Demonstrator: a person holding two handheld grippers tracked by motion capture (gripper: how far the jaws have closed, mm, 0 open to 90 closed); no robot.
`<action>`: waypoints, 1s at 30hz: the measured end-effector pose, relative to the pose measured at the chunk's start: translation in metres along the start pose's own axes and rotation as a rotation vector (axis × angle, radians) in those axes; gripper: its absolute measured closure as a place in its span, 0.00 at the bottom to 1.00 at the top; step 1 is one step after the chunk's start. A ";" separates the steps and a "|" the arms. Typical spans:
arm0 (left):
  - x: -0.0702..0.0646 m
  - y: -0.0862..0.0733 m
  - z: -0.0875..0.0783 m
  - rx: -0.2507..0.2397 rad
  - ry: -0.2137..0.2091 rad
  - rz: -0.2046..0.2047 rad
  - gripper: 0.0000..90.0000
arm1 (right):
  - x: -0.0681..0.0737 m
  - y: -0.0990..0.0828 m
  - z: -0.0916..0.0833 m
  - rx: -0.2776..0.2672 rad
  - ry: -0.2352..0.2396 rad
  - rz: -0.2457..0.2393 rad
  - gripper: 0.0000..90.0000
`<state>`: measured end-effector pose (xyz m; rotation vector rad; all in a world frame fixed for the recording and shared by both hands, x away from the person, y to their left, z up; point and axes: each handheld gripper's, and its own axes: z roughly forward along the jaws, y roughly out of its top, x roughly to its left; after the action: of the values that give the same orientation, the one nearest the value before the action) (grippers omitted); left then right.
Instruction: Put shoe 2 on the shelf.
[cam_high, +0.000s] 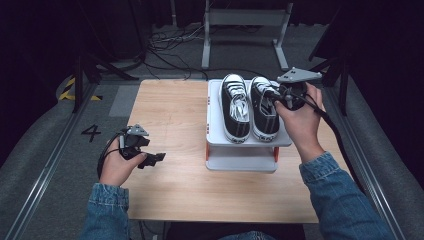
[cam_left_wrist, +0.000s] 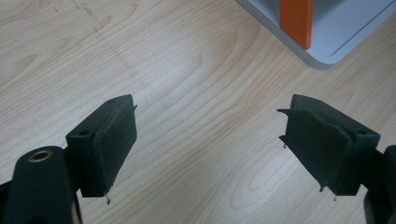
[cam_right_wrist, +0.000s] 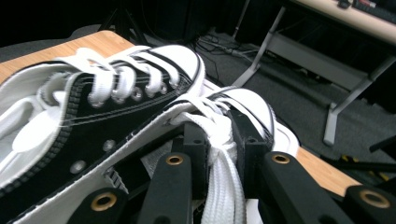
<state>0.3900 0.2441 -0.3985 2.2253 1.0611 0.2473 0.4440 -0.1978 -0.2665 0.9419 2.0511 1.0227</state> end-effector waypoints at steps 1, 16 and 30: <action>0.000 -0.001 0.000 -0.004 -0.001 0.001 0.19 | 0.003 -0.001 0.002 0.013 0.028 -0.016 0.86; 0.002 -0.003 0.005 0.012 -0.002 -0.007 0.19 | -0.079 -0.050 -0.085 -0.092 0.181 0.051 0.31; 0.002 -0.007 0.010 0.033 0.017 -0.007 0.19 | -0.119 -0.194 -0.091 0.096 0.137 0.207 0.23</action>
<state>0.3911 0.2440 -0.4112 2.2519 1.0892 0.2475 0.3753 -0.4142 -0.3592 1.1828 2.1658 1.1316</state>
